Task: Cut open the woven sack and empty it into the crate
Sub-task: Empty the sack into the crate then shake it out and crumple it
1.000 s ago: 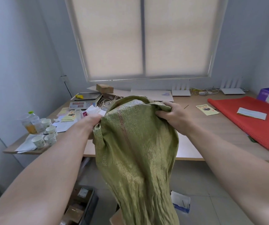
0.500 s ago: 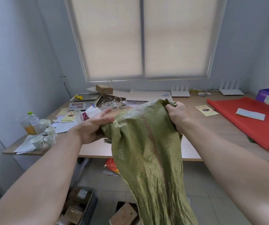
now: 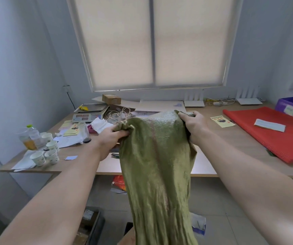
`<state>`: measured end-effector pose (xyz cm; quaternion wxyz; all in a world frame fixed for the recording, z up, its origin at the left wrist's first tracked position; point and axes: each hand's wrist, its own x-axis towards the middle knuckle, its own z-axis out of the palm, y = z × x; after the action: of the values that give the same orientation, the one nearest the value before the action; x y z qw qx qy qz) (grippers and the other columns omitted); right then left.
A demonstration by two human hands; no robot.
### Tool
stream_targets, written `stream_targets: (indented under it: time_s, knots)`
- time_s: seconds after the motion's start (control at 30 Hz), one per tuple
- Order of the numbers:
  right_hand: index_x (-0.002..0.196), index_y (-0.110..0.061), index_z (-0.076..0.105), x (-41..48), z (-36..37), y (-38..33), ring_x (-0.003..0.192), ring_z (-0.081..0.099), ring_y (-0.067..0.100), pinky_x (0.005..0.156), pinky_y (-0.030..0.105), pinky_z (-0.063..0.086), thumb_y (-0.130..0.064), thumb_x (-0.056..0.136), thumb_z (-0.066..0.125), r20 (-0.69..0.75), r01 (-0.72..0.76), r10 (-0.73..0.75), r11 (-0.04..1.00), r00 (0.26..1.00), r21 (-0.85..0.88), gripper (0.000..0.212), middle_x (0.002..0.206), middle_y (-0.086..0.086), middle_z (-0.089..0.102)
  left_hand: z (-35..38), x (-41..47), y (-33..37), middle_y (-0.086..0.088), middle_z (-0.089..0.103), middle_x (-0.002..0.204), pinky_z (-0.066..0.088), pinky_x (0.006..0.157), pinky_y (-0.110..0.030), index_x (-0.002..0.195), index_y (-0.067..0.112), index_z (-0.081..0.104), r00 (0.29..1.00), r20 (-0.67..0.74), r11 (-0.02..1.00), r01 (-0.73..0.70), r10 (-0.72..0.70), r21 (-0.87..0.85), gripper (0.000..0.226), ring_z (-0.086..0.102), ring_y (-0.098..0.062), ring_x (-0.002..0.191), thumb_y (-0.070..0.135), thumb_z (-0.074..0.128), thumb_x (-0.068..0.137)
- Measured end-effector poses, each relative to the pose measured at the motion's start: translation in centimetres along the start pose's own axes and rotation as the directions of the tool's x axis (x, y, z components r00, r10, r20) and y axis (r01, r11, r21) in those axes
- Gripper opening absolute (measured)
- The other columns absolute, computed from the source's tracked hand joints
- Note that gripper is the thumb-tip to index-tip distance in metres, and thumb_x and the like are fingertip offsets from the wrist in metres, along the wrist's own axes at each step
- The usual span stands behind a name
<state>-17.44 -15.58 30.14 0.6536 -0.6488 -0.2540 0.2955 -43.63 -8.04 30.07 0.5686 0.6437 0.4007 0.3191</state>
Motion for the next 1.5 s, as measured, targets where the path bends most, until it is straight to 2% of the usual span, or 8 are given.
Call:
stream_targets:
  time_s: [0.17, 0.3, 0.67, 0.83, 1.03, 1.17, 1.3, 1.5]
  knots:
    - [0.151, -0.033, 0.027, -0.3, -1.7, -0.1, 0.11, 0.065, 0.028, 0.089, 0.04, 0.055, -0.011, 0.08, 0.078, 0.453, 0.034, -0.103, 0.987, 0.886, 0.158, 0.091, 0.131, 0.012, 0.053, -0.8, 0.8, -0.6, 0.001, 0.063, 0.083, 0.042, 0.066, -0.031, 0.091, 0.024, 0.062, 0.984, -0.132, 0.978, 0.094, -0.12, -0.188, 0.011, 0.055, -0.017, 0.079, 0.03, 0.055, 0.095]
    - [0.151, -0.052, 0.004, -0.5, -2.8, 1.3, 0.115, 0.062, 0.018, 0.085, 0.035, 0.055, -0.009, 0.065, 0.088, 0.572, 0.172, -0.107, 0.983, 0.813, -0.06, 0.127, 0.145, 0.005, 0.042, -1.8, 1.2, -0.6, -0.006, 0.071, 0.097, 0.052, 0.087, -0.038, 0.1, 0.019, 0.07, 0.975, -0.162, 0.956, 0.106, -0.155, -0.273, 0.026, 0.064, -0.025, 0.094, 0.036, 0.052, 0.094]
    - [0.147, -0.048, 0.025, -1.0, -0.7, 2.8, 0.101, 0.07, 0.027, 0.088, 0.042, 0.057, -0.01, 0.084, 0.073, 0.321, 0.134, -0.173, 0.981, 0.931, 0.139, 0.088, 0.12, 0.017, 0.068, -1.2, 0.9, 0.2, -0.006, 0.074, 0.075, 0.053, 0.064, -0.034, 0.088, 0.015, 0.071, 0.924, -0.092, 0.872, 0.312, -0.371, -0.377, 0.033, 0.07, -0.021, 0.069, 0.047, 0.065, 0.088]
    - [0.141, -0.054, 0.034, -1.3, 0.1, 2.7, 0.126, 0.054, 0.018, 0.108, 0.042, 0.044, -0.03, 0.086, 0.069, 0.176, 0.284, -0.264, 0.953, 0.948, -0.105, 0.07, 0.141, 0.001, 0.053, -1.5, 1.0, 0.3, -0.007, 0.076, 0.101, 0.056, 0.07, -0.044, 0.115, 0.021, 0.065, 0.959, -0.083, 0.862, 0.204, -0.271, -0.464, 0.046, 0.071, -0.026, 0.09, 0.057, 0.062, 0.086]
    - [0.135, -0.035, 0.055, -1.0, 0.3, 1.7, 0.105, 0.059, 0.017, 0.096, 0.029, 0.048, -0.031, 0.09, 0.066, 0.086, 0.263, -0.249, 0.924, 0.965, -0.278, 0.047, 0.117, -0.004, 0.061, -2.3, 0.8, -0.3, -0.013, 0.038, 0.148, 0.059, 0.074, -0.044, 0.146, 0.056, 0.011, 0.996, 0.088, 0.966, 0.032, -0.01, -0.256, 0.133, 0.062, -0.038, 0.113, 0.025, 0.096, 0.05]
    - [0.127, -0.023, 0.062, -0.7, 0.3, 1.0, 0.097, 0.067, 0.02, 0.089, 0.04, 0.057, -0.037, 0.086, 0.072, 0.111, 0.135, -0.123, 0.985, 0.986, -0.107, 0.044, 0.113, 0.004, 0.069, -1.5, 0.4, 0.3, -0.01, 0.05, 0.141, 0.056, 0.088, -0.041, 0.15, 0.037, 0.027, 0.999, -0.02, 0.999, -0.026, 0.026, -0.023, 0.102, 0.064, -0.026, 0.109, 0.006, 0.083, 0.071]
    - [0.149, -0.022, 0.035, -0.6, -0.8, 0.4, 0.084, 0.072, 0.015, 0.066, 0.029, 0.058, -0.021, 0.081, 0.079, 0.376, -0.014, -0.091, 0.963, 0.922, 0.268, 0.08, 0.129, 0.013, 0.059, -1.9, 0.2, 0.4, -0.006, 0.066, 0.109, 0.048, 0.068, -0.034, 0.123, 0.03, 0.056, 0.989, -0.147, 0.983, 0.002, 0.025, 0.181, 0.044, 0.061, -0.019, 0.086, 0.026, 0.075, 0.083]
    - [0.135, -0.07, 0.022, -0.9, -1.8, 1.8, 0.13, 0.053, 0.025, 0.099, 0.043, 0.053, -0.016, 0.062, 0.091, 0.531, 0.156, -0.19, 0.982, 0.826, 0.108, 0.113, 0.159, 0.002, 0.019, -2.8, 0.7, 0.3, -0.003, 0.062, 0.116, 0.031, 0.105, -0.054, 0.118, 0.026, 0.057, 0.969, -0.24, 0.998, 0.052, -0.061, -0.043, 0.031, 0.051, -0.028, 0.114, 0.031, 0.067, 0.089]
